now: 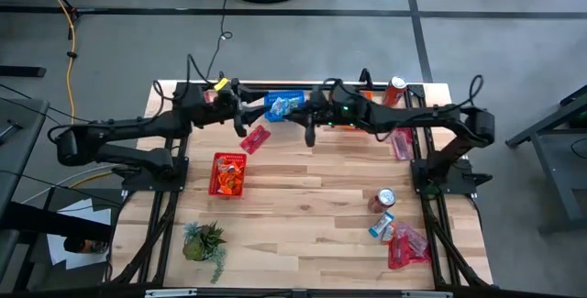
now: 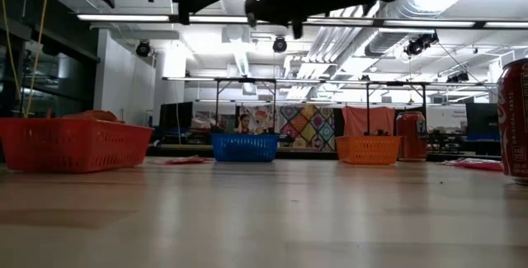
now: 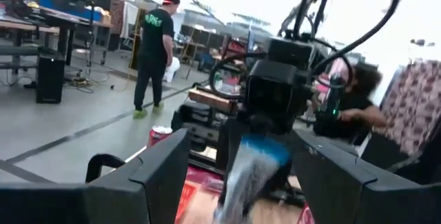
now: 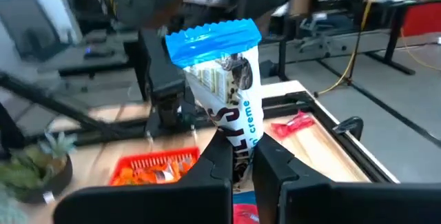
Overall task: Sort candy
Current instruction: Put the white candy pack into the blue basket
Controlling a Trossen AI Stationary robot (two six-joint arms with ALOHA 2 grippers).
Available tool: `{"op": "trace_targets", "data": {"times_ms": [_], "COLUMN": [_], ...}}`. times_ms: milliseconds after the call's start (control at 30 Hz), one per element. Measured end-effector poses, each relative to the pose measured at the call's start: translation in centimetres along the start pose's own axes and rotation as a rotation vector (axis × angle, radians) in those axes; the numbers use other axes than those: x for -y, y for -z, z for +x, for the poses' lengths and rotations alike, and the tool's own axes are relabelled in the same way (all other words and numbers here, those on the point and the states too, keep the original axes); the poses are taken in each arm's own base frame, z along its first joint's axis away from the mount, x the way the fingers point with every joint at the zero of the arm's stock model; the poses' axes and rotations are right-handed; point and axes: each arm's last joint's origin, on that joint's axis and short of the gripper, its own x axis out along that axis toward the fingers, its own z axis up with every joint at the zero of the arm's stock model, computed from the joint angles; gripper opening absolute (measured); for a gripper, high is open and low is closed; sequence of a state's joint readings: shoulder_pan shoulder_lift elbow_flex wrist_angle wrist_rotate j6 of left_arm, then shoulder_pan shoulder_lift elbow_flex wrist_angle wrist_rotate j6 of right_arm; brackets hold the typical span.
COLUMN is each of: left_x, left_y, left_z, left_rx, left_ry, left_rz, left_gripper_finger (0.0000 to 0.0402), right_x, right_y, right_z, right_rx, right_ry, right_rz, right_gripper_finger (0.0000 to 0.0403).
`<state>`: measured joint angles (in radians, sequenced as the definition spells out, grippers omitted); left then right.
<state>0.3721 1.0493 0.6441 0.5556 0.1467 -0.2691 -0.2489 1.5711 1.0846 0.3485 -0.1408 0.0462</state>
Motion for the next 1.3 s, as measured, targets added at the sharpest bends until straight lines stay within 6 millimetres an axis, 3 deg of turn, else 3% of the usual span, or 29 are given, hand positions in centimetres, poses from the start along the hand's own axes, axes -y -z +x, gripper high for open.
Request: {"op": "trace_targets", "data": {"times_ms": [200, 700, 833, 1000, 1033, 1200, 1300], "left_x": [0.8, 1.7, 1.7, 1.5, 1.4, 0.8, 0.1], "left_y": [0.5, 1.5, 1.5, 1.7, 1.6, 1.5, 0.6], "left_z": [1.7, 1.8, 1.8, 1.7, 1.7, 1.5, 0.3], "left_rx": [-0.066, -0.133, -0.135, -0.151, -0.151, -0.160, -0.183], "left_ry": [0.033, 0.060, 0.059, 0.030, 0.024, -0.002, -0.047], "left_rz": [0.085, 0.116, 0.099, 0.098, 0.096, 0.094, 0.081], "left_gripper_finger": [0.0236, 0.0232, 0.0181, 0.0035, 0.0021, 0.0010, 0.0005], "right_x": [0.1, 0.0, -0.1, -0.1, -0.1, 0.1, 0.3], "right_y": [-1.3, -2.0, -2.0, -2.0, -2.0, -2.0, -2.8], "right_z": [2.1, 2.1, 2.1, 2.1, 2.1, 1.9, 0.4], "right_rx": [-0.017, -0.047, -0.046, -0.047, -0.047, -0.064, -0.104], "right_ry": [-0.050, -0.058, -0.059, -0.069, -0.065, 0.020, 0.142], "right_rz": [-0.071, -0.104, -0.100, -0.095, -0.085, -0.038, -0.052], "right_gripper_finger": [0.0014, 0.0016, 0.0019, 0.0040, 0.0048, 0.0105, 0.0147]}}
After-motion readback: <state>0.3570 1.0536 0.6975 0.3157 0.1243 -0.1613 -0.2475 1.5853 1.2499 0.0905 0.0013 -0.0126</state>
